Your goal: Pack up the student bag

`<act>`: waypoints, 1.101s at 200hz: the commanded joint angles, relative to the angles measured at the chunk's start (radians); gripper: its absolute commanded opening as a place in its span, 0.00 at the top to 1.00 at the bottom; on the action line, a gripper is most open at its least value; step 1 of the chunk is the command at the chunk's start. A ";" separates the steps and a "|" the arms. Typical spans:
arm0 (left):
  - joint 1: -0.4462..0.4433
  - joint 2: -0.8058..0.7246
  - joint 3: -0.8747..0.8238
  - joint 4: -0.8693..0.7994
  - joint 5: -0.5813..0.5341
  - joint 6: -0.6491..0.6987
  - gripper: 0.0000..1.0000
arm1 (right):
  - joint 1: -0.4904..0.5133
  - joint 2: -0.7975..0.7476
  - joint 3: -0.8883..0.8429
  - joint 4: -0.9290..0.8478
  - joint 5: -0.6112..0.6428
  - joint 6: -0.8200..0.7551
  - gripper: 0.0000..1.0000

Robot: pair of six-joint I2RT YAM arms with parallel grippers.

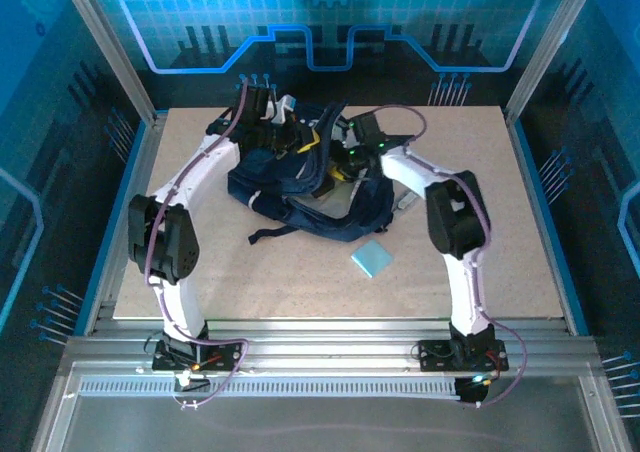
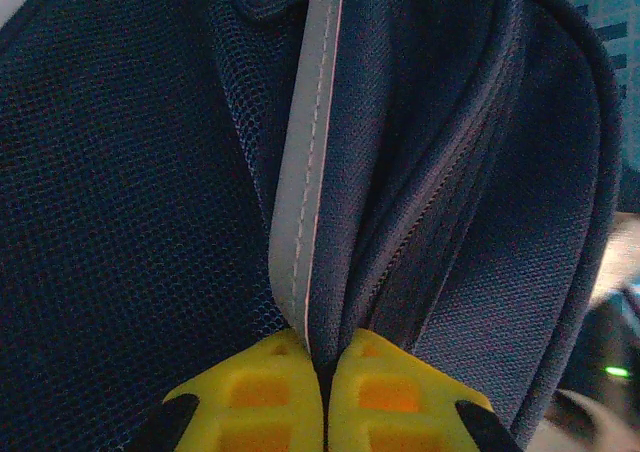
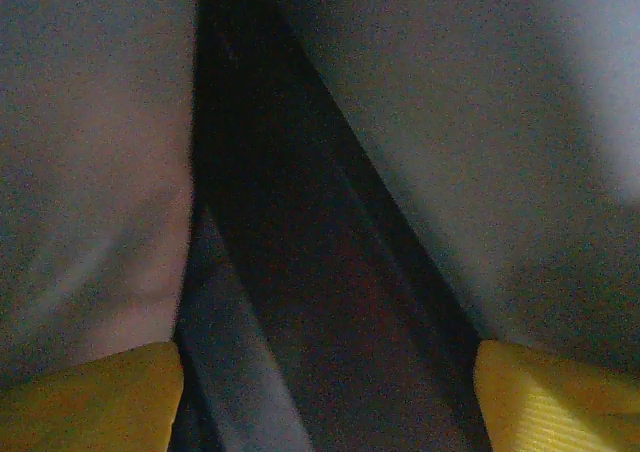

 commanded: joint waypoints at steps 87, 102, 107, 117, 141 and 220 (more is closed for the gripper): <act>0.016 -0.111 -0.093 0.130 0.062 -0.006 1.00 | -0.417 -0.398 -0.255 -0.483 0.480 -0.617 0.00; 0.016 -0.112 -0.104 0.137 0.066 -0.008 1.00 | -0.484 -0.417 -0.328 -0.398 0.463 -0.612 0.00; 0.017 -0.114 -0.106 0.137 0.068 -0.009 1.00 | -0.508 -0.413 -0.336 -0.389 0.463 -0.606 0.00; 0.016 -0.115 -0.111 0.138 0.072 -0.009 1.00 | -0.555 -0.394 -0.339 -0.377 0.452 -0.599 0.00; 0.016 -0.122 -0.127 0.147 0.075 -0.008 1.00 | -0.652 -0.314 -0.315 -0.372 0.398 -0.594 0.00; 0.017 -0.124 -0.148 0.168 0.088 -0.016 1.00 | -0.775 -0.160 -0.301 -0.286 0.243 -0.614 0.00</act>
